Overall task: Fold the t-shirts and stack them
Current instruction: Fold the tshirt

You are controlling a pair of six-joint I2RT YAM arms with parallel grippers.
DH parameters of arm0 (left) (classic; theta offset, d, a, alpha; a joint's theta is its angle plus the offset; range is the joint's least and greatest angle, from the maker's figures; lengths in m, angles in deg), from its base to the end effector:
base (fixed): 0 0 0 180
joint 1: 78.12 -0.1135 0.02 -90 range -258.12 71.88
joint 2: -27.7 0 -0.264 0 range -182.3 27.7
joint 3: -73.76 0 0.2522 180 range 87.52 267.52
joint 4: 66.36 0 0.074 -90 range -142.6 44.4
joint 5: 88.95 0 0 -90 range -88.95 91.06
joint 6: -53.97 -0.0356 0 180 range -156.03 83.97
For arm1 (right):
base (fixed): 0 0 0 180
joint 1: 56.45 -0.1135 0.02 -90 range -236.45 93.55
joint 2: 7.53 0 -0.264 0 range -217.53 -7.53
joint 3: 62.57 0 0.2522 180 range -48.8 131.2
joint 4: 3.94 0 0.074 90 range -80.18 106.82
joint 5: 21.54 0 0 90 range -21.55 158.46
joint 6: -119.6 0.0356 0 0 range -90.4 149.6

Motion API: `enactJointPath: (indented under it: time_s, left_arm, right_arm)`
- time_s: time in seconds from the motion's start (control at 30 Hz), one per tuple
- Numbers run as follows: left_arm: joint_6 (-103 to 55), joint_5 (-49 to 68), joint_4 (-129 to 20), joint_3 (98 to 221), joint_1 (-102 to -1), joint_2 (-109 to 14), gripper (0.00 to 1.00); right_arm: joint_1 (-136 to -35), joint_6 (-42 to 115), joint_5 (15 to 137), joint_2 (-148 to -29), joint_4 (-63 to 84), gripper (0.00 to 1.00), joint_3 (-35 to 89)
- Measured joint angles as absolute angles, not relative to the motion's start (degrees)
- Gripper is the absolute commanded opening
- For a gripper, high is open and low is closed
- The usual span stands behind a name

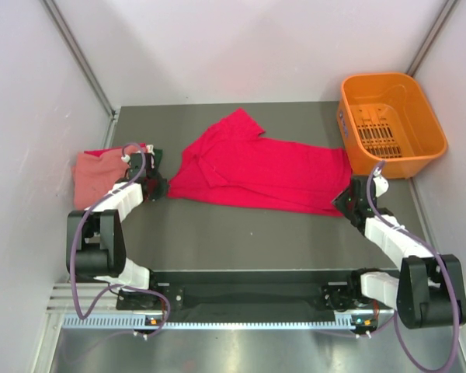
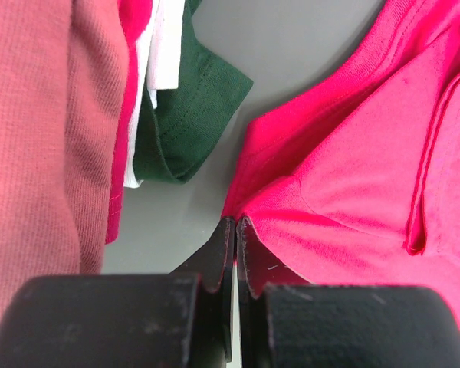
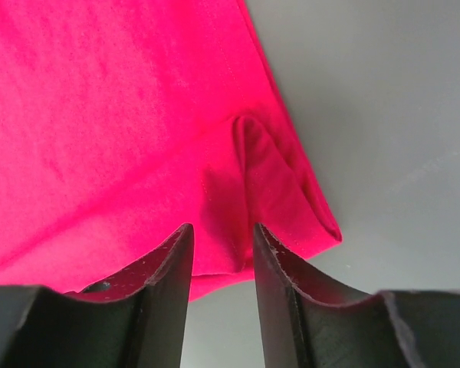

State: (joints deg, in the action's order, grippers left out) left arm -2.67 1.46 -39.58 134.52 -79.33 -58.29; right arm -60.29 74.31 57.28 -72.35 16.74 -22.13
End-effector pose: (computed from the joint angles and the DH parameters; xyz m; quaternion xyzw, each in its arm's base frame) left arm 0.2971 0.0060 0.1830 -0.2798 0.9032 -0.0934 0.3118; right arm 0.2143 0.0075 0.1712 0.3560 0.8488 0.0743 0.3838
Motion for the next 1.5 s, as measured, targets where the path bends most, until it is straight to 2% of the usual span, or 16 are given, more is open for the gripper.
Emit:
enactJointPath:
  time_s: [0.23, 0.33, 0.43, 0.47, 0.73, 0.9, 1.07, 1.2, 1.27, 1.33, 1.37, 1.43, 1.5]
  left_arm:
    - [-2.7, 1.5, -39.6, 134.5, -79.3, -58.3, 0.0]
    - [-2.7, 1.4, -39.8, 134.4, -79.3, -58.3, 0.0]
    - [-2.7, 1.4, -40.1, 134.1, -79.3, -58.3, 0.0]
    - [-2.7, 1.4, -40.1, 134.1, -79.3, -58.3, 0.0]
    - [-2.7, 1.4, -40.7, 134.1, -79.3, -59.2, 0.0]
    - [-2.7, 1.4, -41.9, 133.8, -79.3, -59.2, 0.0]
    - [-2.7, 1.8, -42.6, 132.8, -79.4, -59.9, 0.0]
    - [-2.7, 2.3, -43.1, 132.8, -79.5, -61.0, 0.0]
    - [-2.7, 2.4, -43.3, 132.8, -79.6, -61.0, 0.0]
    - [-2.7, 2.6, -43.6, 132.8, -79.6, -61.0, 0.0]
    - [-2.7, 2.6, -43.6, 132.8, -79.6, -61.0, 0.0]
    - [-2.7, 2.6, -43.7, 132.7, -79.6, -61.0, 0.0]
    - [-2.7, 2.7, -43.9, 132.5, -79.6, -60.9, 0.0]
  right_arm:
    - [-60.3, 74.6, 57.9, -73.9, 15.1, 0.32, -22.3]
    - [-60.4, 74.8, 58.3, -74.1, 14.3, 0.26, -23.0]
    - [-60.4, 75.0, 58.5, -75.1, 14.1, 0.15, -23.0]
    - [-60.4, 75.0, 58.5, -75.4, 14.1, 0.0, -23.0]
    - [-60.5, 75.7, 57.5, -75.5, 14.4, 0.0, -22.6]
    - [-60.5, 75.2, 55.7, -77.5, 16.4, 0.0, -17.0]
    - [-60.5, 74.6, 54.4, -78.2, 14.8, 0.06, -14.2]
    - [-60.5, 74.3, 53.5, -81.1, 14.2, 0.04, -12.9]
    - [-60.5, 74.1, 53.1, -83.2, 13.9, 0.11, -10.7]
    - [-60.5, 74.5, 52.6, -84.8, 13.7, 0.39, -8.1]
    - [-60.5, 74.6, 52.2, -85.4, 13.5, 0.61, -6.8]
    - [-60.5, 74.7, 51.0, -86.5, 13.4, 0.64, -4.4]
    - [-60.6, 74.2, 50.0, -86.9, 13.1, 0.62, -3.1]
